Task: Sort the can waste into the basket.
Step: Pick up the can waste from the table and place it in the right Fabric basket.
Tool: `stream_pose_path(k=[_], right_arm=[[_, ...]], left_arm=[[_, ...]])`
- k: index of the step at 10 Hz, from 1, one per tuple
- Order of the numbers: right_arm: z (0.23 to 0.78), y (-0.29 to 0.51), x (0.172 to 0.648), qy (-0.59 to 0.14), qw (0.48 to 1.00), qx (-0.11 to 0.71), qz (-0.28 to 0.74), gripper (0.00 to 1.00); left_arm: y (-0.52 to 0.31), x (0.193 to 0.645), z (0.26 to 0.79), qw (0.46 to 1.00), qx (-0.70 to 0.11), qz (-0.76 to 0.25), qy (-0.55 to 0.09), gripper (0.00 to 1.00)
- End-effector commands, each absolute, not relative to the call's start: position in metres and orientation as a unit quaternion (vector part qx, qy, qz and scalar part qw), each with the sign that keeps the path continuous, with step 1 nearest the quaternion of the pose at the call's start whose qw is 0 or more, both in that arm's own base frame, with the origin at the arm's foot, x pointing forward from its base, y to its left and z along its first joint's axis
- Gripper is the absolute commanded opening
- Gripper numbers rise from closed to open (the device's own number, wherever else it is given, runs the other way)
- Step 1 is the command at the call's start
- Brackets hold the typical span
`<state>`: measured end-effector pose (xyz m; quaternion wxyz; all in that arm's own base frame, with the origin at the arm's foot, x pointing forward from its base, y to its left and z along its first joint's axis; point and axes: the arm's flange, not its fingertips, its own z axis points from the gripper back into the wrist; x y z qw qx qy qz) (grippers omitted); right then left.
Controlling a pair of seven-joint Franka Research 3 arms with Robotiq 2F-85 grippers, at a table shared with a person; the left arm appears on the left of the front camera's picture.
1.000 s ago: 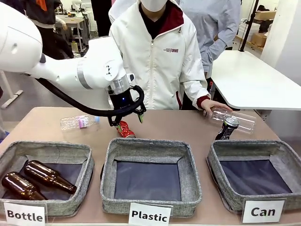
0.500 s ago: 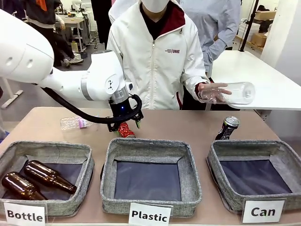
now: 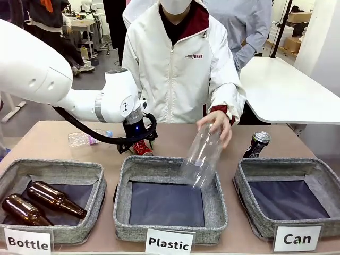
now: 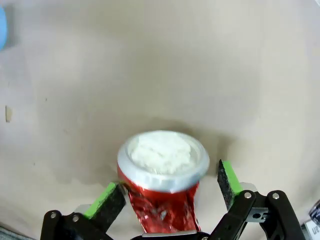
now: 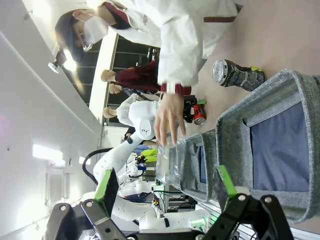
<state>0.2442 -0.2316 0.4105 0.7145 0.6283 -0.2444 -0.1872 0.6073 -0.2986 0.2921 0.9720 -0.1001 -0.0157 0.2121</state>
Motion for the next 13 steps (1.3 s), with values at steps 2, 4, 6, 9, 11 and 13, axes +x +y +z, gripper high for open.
stream_pose_path(k=[2,4,6,9,11,13], right_arm=[[0.4118,-0.2319,0.2456,-0.257,0.711,0.63,-0.179,1.0],[0.4118,-0.2319,0.2456,-0.257,0.711,0.63,-0.179,1.0],[0.4118,-0.2319,0.2456,-0.257,0.711,0.63,-0.179,1.0],[0.4118,-0.2319,0.2456,-0.257,0.711,0.63,-0.179,1.0],[0.4118,-0.2319,0.2456,-0.257,0.711,0.63,-0.179,1.0],[0.4118,-0.2319,0.2456,-0.257,0.711,0.63,-0.179,1.0]], left_arm=[[-0.3044,0.6147,0.2857,0.968,-0.073,0.239,-0.023,1.0],[-0.3051,0.6152,0.285,0.972,-0.063,0.226,-0.011,0.42],[-0.3035,0.6117,0.2853,0.972,-0.067,0.225,-0.013,0.0],[-0.3016,0.611,0.2874,0.973,-0.061,0.224,-0.014,0.15],[-0.3013,0.6108,0.2887,0.972,-0.061,0.225,-0.012,0.0],[-0.2987,0.6097,0.2919,0.972,-0.064,0.225,-0.012,0.0]])
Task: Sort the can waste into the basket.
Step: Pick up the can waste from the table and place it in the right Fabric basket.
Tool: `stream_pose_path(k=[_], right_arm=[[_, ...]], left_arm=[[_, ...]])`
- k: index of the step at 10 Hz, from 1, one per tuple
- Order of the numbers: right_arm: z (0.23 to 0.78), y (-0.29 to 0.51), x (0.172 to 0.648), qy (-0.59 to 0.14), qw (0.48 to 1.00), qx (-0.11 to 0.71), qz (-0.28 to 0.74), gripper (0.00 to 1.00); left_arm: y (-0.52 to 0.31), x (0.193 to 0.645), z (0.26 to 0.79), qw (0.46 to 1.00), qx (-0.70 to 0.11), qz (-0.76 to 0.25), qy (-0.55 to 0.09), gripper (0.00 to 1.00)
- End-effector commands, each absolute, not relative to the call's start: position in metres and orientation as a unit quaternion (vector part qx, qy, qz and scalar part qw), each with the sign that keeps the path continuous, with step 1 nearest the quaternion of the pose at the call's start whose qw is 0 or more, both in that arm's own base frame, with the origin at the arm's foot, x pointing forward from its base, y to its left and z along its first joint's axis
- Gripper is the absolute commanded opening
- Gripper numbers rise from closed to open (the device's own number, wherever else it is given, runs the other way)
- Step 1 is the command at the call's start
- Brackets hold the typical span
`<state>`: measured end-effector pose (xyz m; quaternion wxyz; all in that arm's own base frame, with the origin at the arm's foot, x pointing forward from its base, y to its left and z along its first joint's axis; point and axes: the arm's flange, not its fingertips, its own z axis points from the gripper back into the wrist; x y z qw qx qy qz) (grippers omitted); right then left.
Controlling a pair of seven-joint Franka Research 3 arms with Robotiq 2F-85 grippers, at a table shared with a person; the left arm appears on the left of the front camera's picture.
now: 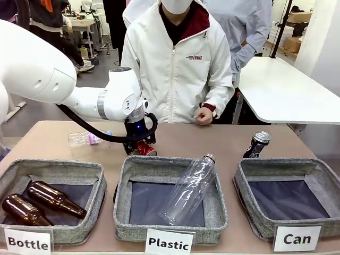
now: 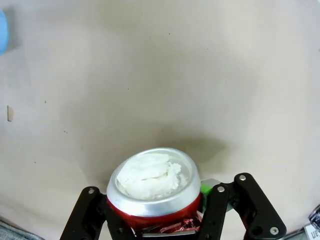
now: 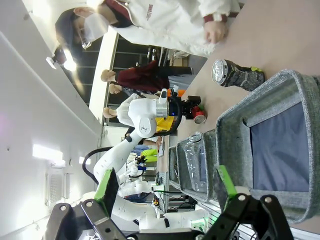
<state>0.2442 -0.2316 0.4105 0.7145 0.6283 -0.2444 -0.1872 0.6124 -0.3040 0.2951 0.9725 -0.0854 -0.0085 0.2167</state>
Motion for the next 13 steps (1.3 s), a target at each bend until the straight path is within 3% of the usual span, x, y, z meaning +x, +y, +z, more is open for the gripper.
stream_pose_path(k=[1,4,7,11,13], right_arm=[[0.412,-0.232,0.246,-0.257,0.711,0.63,-0.179,1.0],[0.412,-0.232,0.246,-0.257,0.711,0.63,-0.179,1.0],[0.412,-0.232,0.246,-0.257,0.711,0.63,-0.179,1.0],[0.412,-0.232,0.246,-0.257,0.711,0.63,-0.179,1.0],[0.412,-0.232,0.246,-0.257,0.711,0.63,-0.179,1.0]], left_arm=[[-0.295,0.609,0.295,0.972,-0.066,0.225,-0.013,0.0],[-0.28,0.596,0.323,0.974,-0.097,0.205,-0.028,0.0],[-0.246,0.548,0.4,0.976,-0.128,0.166,-0.057,0.0],[-0.169,0.471,0.496,0.978,-0.194,-0.021,-0.075,0.0],[-0.139,0.415,0.507,0.96,-0.17,-0.213,-0.063,0.0]])
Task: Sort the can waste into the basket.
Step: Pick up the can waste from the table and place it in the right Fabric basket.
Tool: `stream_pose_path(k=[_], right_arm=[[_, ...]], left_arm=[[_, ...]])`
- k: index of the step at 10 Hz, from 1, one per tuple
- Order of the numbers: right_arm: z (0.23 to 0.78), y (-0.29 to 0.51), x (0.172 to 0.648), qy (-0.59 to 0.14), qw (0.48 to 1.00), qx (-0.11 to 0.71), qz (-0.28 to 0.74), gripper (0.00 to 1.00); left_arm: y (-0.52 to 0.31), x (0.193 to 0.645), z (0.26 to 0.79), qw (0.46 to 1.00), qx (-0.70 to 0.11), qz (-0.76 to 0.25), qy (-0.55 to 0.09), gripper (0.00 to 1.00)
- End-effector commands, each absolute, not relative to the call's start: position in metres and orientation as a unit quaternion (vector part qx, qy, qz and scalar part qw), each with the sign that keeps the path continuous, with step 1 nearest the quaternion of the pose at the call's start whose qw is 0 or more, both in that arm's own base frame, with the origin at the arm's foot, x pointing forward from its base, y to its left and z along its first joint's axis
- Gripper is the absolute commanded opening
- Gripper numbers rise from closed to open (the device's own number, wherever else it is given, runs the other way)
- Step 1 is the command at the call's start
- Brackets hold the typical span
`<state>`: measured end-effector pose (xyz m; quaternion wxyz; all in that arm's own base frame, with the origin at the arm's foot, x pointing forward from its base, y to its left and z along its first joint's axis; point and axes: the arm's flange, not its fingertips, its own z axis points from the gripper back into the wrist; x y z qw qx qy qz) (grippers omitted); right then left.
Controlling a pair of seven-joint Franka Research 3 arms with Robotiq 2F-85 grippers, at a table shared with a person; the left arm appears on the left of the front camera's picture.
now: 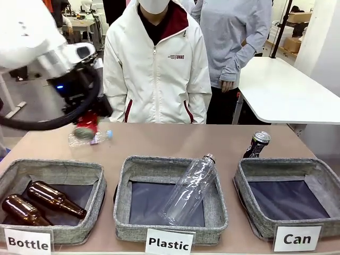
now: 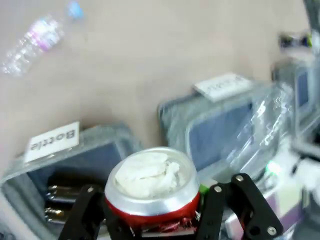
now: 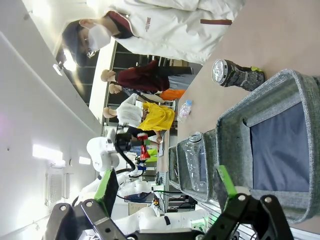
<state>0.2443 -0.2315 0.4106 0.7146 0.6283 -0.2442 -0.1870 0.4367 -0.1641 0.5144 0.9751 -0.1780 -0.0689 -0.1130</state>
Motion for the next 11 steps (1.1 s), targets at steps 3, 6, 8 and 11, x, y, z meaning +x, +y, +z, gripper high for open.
stream_pose_path(k=[3,6,8,11], right_arm=[[0.412,-0.232,0.246,-0.257,0.711,0.63,-0.179,1.0],[0.412,-0.232,0.246,-0.257,0.711,0.63,-0.179,1.0],[0.412,-0.232,0.246,-0.257,0.711,0.63,-0.179,1.0],[0.412,-0.232,0.246,-0.257,0.711,0.63,-0.179,1.0]], left_arm=[[-0.115,0.333,0.495,0.838,-0.195,-0.492,-0.131,0.0],[-0.176,0.28,0.47,0.841,-0.118,-0.517,-0.104,0.0],[-0.158,0.288,0.483,0.837,-0.145,-0.519,-0.092,0.0],[-0.158,0.288,0.483,0.837,-0.145,-0.519,-0.092,0.0]])
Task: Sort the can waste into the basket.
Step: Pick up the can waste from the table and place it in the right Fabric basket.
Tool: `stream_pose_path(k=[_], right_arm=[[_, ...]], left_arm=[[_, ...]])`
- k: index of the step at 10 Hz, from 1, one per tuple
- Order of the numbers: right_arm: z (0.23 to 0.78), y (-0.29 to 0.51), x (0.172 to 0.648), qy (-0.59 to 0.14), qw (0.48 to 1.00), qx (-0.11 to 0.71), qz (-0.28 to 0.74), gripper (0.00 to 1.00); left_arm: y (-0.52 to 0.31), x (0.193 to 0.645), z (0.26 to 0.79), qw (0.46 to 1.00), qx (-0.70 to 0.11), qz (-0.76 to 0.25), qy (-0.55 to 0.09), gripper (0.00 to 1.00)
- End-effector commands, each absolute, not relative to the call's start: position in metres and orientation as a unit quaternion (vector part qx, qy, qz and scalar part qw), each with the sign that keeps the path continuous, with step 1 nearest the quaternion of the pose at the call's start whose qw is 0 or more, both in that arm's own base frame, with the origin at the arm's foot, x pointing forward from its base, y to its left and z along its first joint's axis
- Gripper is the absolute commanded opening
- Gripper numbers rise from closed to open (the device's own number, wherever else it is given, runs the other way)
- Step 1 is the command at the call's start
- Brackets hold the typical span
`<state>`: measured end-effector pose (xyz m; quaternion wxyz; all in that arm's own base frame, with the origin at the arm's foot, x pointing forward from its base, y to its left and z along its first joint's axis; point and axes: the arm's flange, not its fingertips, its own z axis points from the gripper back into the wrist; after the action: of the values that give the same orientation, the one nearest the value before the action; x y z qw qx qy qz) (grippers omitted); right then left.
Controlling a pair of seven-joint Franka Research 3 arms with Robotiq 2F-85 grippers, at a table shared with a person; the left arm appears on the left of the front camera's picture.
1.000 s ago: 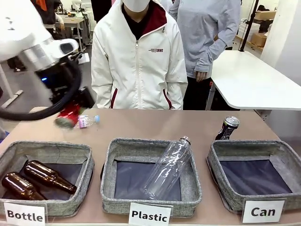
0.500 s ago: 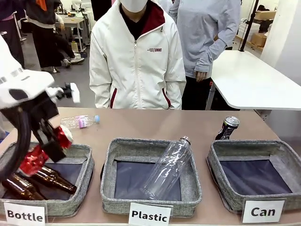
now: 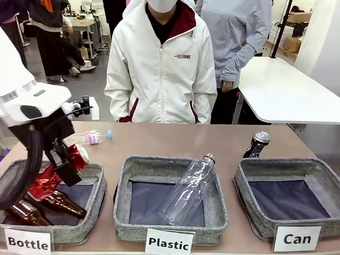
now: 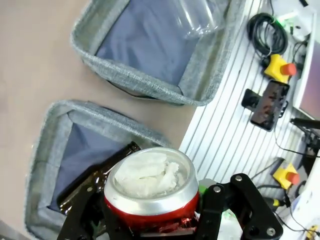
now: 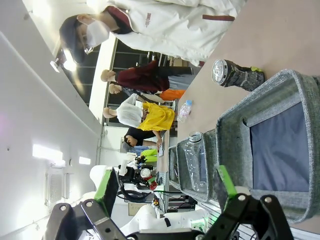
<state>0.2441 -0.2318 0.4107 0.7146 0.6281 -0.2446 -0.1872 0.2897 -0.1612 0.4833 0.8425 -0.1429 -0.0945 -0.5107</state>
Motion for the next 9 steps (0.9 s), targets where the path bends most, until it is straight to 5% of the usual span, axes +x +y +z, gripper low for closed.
stream_pose_path(k=[1,4,9], right_arm=[[0.411,-0.232,0.244,-0.245,0.715,0.628,-0.187,1.0],[0.452,-0.226,0.203,-0.199,0.816,0.53,-0.118,1.0],[0.473,-0.338,0.154,-0.265,0.828,0.465,-0.165,1.0]], left_arm=[[-0.169,0.287,0.484,0.843,-0.137,-0.512,-0.098,0.0],[-0.29,0.322,0.529,0.761,-0.118,-0.619,-0.156,0.0],[-0.544,0.359,0.567,0.666,-0.13,-0.698,-0.23,0.0]])
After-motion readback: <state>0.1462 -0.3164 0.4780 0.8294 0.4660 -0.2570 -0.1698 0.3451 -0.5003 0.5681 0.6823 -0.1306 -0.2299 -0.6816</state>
